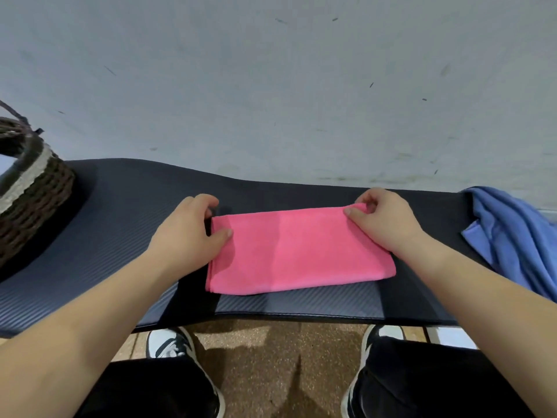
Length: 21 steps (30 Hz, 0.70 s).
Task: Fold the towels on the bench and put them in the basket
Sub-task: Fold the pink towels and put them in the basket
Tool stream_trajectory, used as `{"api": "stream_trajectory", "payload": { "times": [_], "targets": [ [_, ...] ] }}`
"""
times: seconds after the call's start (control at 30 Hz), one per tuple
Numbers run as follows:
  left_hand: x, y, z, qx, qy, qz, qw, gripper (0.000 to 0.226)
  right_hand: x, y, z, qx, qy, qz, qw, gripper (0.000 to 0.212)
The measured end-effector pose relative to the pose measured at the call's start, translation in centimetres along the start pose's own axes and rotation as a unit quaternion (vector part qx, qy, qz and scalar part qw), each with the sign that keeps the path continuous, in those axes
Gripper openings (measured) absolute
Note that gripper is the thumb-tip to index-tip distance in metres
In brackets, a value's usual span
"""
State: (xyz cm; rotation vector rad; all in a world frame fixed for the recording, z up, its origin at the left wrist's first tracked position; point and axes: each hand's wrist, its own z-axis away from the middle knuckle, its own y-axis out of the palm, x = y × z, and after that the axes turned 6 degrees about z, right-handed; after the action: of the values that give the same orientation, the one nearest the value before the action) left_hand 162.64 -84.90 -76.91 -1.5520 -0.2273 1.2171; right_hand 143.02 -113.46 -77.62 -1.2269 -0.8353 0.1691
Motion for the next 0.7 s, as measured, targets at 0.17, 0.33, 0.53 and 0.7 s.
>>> {"api": "stream_trajectory", "payload": {
  "times": [0.17,0.33,0.53,0.7],
  "targets": [
    [-1.0,0.2,-0.1,0.042,-0.030,0.023,0.998,0.057,0.8,-0.4,1.4,-0.017,-0.108,0.069,0.992,0.052],
    [-1.6,0.2,0.1,0.066,-0.081,0.031,0.994,0.030,1.8,0.8,4.1,0.153,-0.192,0.172,0.954,0.093],
    [-1.9,-1.4,1.3,0.024,-0.071,0.219,0.973,0.027,1.3,1.9,4.9,0.205,-0.179,0.250,0.929,0.091],
    [-2.1,-1.3,2.3,-0.024,-0.051,0.199,0.978,0.021,1.6,4.0,6.5,0.090,-0.187,0.272,0.940,0.090]
  ]
}}
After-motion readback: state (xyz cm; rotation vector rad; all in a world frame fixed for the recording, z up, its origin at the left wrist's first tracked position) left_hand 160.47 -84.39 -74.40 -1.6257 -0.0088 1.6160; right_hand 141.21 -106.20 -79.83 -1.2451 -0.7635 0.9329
